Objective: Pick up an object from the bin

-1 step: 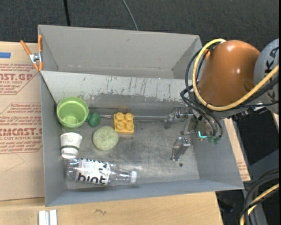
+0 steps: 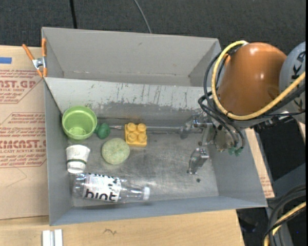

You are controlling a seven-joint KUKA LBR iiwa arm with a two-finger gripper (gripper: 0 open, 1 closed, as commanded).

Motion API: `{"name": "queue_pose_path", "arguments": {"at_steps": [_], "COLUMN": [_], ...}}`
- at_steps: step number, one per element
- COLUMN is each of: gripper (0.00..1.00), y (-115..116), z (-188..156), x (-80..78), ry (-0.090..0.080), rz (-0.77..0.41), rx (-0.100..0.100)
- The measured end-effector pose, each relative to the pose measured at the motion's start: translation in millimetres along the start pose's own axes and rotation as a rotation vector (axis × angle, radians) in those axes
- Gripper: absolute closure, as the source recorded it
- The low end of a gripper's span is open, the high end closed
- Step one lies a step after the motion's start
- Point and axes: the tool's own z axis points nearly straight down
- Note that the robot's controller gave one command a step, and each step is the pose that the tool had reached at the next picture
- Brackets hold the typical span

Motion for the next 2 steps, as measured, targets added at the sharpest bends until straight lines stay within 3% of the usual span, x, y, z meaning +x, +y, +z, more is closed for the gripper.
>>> {"name": "queue_pose_path", "arguments": {"at_steps": [1,2], "gripper": [0.0,0.0], "y": [52.0,82.5], "z": [55.0,79.7], "x": [-38.3,-54.9], "ry": [-0.005,0.0], "rz": [-0.117,0.066], "rx": [0.0,-0.001]}}
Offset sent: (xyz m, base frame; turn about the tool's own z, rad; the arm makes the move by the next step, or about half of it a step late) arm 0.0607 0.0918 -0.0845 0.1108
